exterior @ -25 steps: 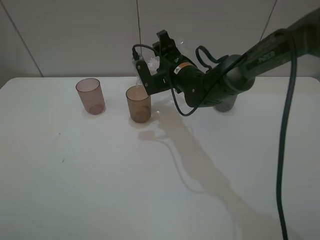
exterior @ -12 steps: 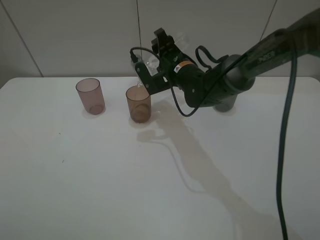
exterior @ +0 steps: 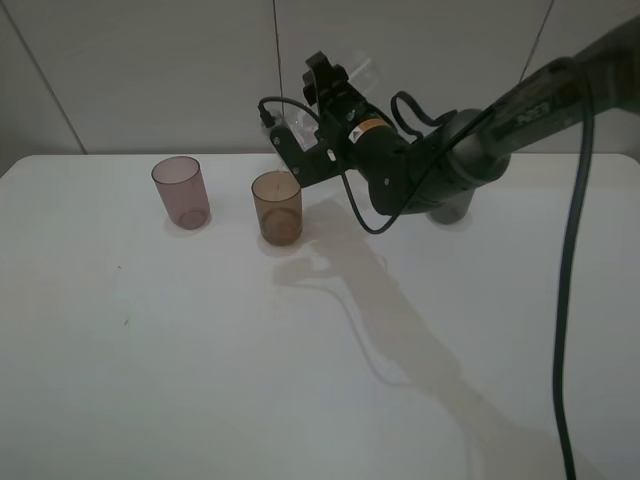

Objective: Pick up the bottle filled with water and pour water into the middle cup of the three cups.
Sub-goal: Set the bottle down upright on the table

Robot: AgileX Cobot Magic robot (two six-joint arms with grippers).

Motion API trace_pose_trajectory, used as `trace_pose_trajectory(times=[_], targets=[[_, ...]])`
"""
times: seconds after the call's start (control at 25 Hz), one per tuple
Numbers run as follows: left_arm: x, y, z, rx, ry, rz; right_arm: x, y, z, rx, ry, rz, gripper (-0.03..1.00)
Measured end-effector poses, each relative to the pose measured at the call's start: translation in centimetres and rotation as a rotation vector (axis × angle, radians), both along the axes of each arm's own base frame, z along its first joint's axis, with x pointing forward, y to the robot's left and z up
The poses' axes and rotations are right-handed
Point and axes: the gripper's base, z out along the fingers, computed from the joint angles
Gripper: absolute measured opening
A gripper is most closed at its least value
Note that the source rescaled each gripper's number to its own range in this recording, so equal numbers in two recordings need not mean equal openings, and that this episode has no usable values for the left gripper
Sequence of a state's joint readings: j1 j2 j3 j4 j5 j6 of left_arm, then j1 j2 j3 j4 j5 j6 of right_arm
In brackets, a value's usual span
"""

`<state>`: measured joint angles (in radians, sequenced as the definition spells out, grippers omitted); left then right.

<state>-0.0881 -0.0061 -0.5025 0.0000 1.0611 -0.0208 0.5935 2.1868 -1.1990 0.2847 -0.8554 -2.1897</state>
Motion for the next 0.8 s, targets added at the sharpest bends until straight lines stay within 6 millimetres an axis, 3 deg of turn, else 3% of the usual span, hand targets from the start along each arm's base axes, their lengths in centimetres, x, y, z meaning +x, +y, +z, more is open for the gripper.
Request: trace_pose_trajectory(times=[0.8], targets=[[0.0, 0.0, 0.0, 0.0, 0.0, 0.0, -0.03, 0.1, 0.15, -0.005, -0.02, 0.012, 0.0]])
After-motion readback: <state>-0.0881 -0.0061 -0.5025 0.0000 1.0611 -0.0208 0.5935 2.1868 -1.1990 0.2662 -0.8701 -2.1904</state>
